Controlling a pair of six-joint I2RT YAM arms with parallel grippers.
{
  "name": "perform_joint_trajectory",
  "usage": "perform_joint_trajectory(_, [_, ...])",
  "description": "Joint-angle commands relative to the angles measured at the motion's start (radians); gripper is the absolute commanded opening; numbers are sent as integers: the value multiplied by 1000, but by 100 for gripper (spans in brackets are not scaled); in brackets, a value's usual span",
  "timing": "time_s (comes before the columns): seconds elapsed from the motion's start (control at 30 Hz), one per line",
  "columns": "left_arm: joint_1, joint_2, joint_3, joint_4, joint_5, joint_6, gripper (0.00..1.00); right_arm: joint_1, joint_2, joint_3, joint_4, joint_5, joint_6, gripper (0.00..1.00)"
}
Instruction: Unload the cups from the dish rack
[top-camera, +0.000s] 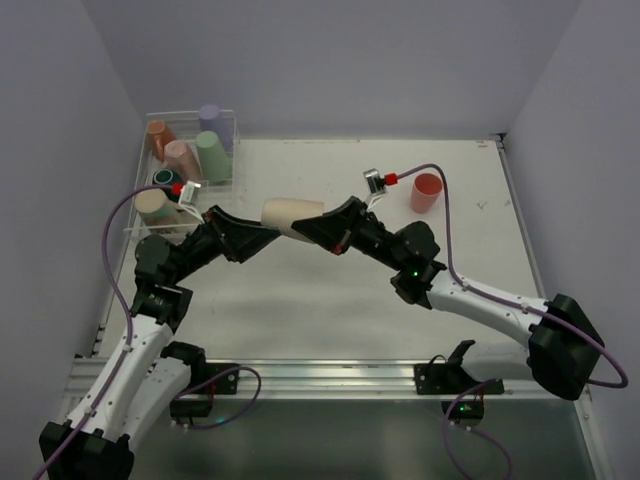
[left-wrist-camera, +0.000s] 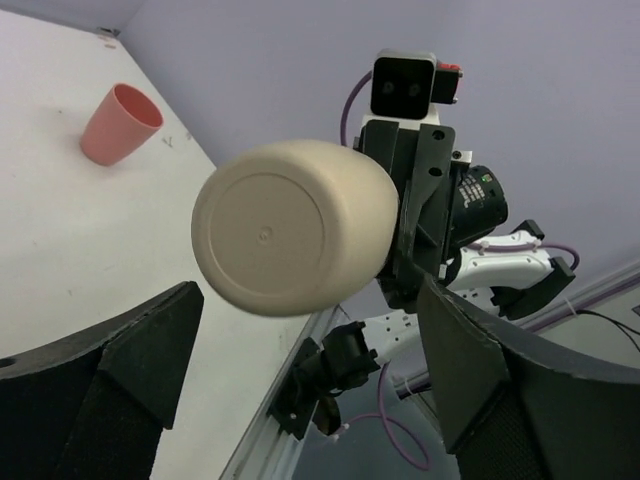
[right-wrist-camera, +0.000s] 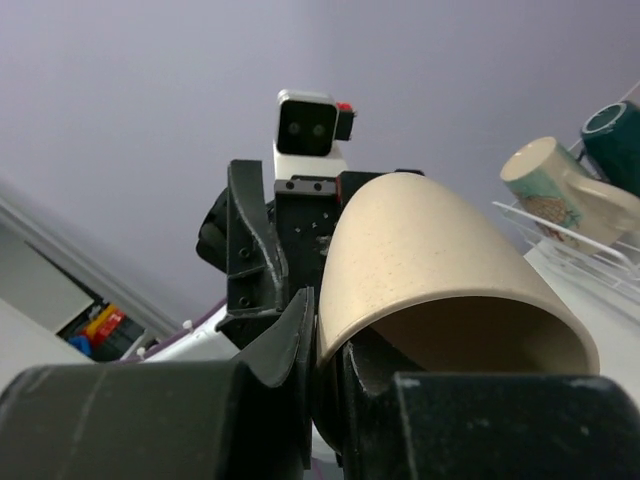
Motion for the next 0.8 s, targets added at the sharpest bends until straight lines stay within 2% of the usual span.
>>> perform_joint_trajectory(0.0, [-11, -7, 37, -67, 18, 107, 97, -17, -79, -13, -20, 101, -54, 0])
perform_joint_trajectory(0.07, [-11, -18, 125, -188, -38, 199, 100, -29, -114, 10, -192, 118, -94, 0])
perform_joint_trajectory(0.1, [-11, -21, 162, -326, -73, 309, 100, -34, -151, 22, -261, 157, -152, 0])
perform_joint_trajectory(0.13, [-11, -27, 196, -383, -107, 363, 100, -46, -168, 37, -339, 173, -191, 0])
perform_joint_trajectory(0.17, [-11, -39, 257, -458, -177, 461, 100, -58, -184, 86, -517, 193, -232, 0])
perform_joint_trajectory(0.2, [-11, -48, 285, -564, -216, 506, 100, -69, -197, 114, -607, 220, -269, 0])
perform_joint_trajectory(0.23, [-11, -57, 307, -609, -250, 547, 100, -110, -217, 143, -784, 257, -351, 0])
perform_joint_trajectory(0.3, [-11, -80, 347, -722, -337, 647, 100, -179, -219, 253, -968, 260, -462, 0])
perform_joint_trajectory(0.33, [-11, -88, 350, -750, -377, 675, 100, -267, -208, 286, -1119, 254, -498, 0])
perform_joint_trajectory(0.4, [-12, -114, 326, -795, -405, 722, 100, -358, -182, 395, -1253, 269, -589, 0])
perform_joint_trajectory(0.43, [-11, -123, 310, -800, -413, 732, 100, -432, -162, 431, -1372, 301, -622, 0])
perform_joint_trajectory(0.53, [-11, -154, 247, -803, -419, 756, 100, -530, -61, 592, -1541, 375, -717, 0])
perform_joint_trajectory(0.63, [-11, -165, 203, -797, -396, 778, 100, -589, 75, 785, -1655, 426, -779, 0])
perform_joint_trajectory(0.77, [-14, -169, 186, -790, -365, 808, 100, -624, 242, 913, -1738, 503, -819, 0])
